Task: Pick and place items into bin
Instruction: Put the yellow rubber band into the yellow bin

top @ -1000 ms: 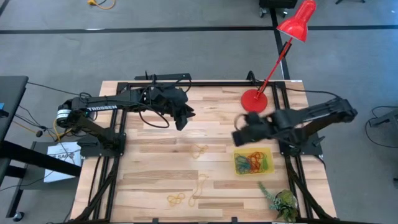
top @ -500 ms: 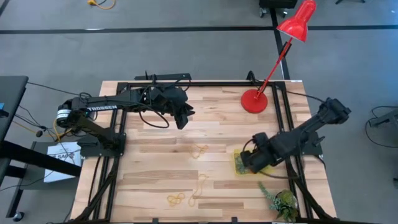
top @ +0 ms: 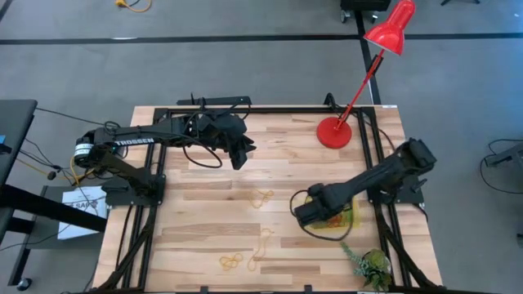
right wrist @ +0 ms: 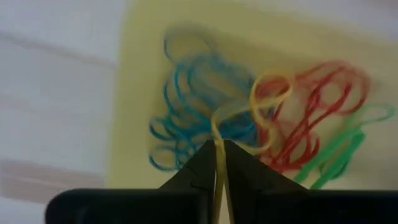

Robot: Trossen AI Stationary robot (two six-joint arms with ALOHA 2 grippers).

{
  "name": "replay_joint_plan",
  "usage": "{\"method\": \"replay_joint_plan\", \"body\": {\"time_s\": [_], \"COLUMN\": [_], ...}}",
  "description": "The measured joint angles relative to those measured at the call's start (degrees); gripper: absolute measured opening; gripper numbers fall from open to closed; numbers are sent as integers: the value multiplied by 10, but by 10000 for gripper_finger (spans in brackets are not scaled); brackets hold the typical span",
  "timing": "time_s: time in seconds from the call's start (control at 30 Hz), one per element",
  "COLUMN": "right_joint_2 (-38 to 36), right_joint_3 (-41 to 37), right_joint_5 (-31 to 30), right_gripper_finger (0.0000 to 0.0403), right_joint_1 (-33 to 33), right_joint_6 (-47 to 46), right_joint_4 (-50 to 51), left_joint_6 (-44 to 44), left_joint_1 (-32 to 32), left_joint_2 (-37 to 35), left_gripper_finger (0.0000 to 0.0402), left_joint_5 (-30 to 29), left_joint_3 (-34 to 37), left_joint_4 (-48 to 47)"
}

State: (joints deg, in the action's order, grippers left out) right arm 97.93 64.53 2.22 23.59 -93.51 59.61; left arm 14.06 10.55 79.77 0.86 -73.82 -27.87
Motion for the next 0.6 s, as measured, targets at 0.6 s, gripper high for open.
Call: {"method": "replay_joint_plan", "body": {"time_s": [0.6], "right_joint_2": [1], "right_joint_3": [1], "right_joint_5": [63], "right_gripper_finger": [134], "right_joint_1": [-17], "right_joint_6": [52], "right_joint_4": [-15], "left_joint_6": [1], "left_joint_1": [0], "left_joint_2": [0], "left_gripper_finger": [100], "left_joint_5": [3], "left_joint_3": [0], "left_joint_4": [-43]}}
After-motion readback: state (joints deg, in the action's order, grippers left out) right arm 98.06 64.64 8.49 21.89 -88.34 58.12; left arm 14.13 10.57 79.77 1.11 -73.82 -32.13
